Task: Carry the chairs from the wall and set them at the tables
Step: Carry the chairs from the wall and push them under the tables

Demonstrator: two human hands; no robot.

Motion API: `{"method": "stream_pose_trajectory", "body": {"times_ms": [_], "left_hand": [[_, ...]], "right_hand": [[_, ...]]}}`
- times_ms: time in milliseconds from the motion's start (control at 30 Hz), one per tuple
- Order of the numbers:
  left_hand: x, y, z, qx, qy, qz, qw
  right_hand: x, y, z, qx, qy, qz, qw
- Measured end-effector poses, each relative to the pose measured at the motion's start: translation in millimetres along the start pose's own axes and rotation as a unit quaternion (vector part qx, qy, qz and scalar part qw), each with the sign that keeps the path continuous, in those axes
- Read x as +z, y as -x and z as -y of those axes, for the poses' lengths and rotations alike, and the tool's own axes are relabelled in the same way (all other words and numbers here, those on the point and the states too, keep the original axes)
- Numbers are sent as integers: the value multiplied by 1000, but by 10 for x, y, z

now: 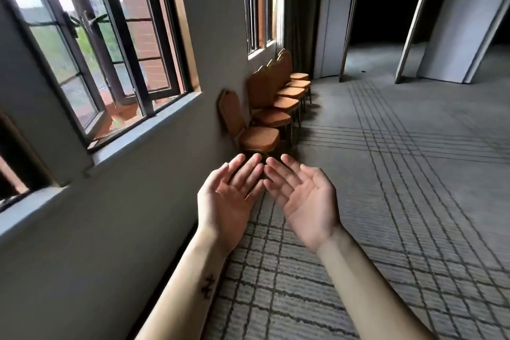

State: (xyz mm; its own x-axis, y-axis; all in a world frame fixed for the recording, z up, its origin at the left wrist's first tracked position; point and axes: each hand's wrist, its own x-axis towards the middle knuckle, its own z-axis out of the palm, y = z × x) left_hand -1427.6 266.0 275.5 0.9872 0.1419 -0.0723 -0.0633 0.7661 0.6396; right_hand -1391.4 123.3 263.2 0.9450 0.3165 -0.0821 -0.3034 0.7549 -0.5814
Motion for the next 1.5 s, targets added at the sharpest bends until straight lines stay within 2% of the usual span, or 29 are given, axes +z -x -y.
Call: {"method": "stream_pose_trajectory", "body": {"times_ms": [267, 667, 867, 1067, 1267, 1500], "left_hand": [[-449, -1717, -109, -42, 8, -32, 999], [-711, -4349, -308, 1, 3, -101, 995], [-899, -5596, -465, 0, 1, -127, 992], [-1286, -7028, -562, -38, 6, -122, 992], [-1682, -8346, -1054, -55, 19, -139, 989], [-1674, -9829, -1340, -87, 17, -89, 992]], "right_hand": [[-126, -1698, -217, 9, -6, -71, 997], [-399, -4589, -219, 97, -28, -47, 994], [-408, -5805, -98, 100, -2, -50, 994], [-484, -7138, -160, 79, 9, -94, 992], [-247, -8360, -190, 69, 27, -120, 990], [-104, -9598, -280, 55, 15, -157, 986]]}}
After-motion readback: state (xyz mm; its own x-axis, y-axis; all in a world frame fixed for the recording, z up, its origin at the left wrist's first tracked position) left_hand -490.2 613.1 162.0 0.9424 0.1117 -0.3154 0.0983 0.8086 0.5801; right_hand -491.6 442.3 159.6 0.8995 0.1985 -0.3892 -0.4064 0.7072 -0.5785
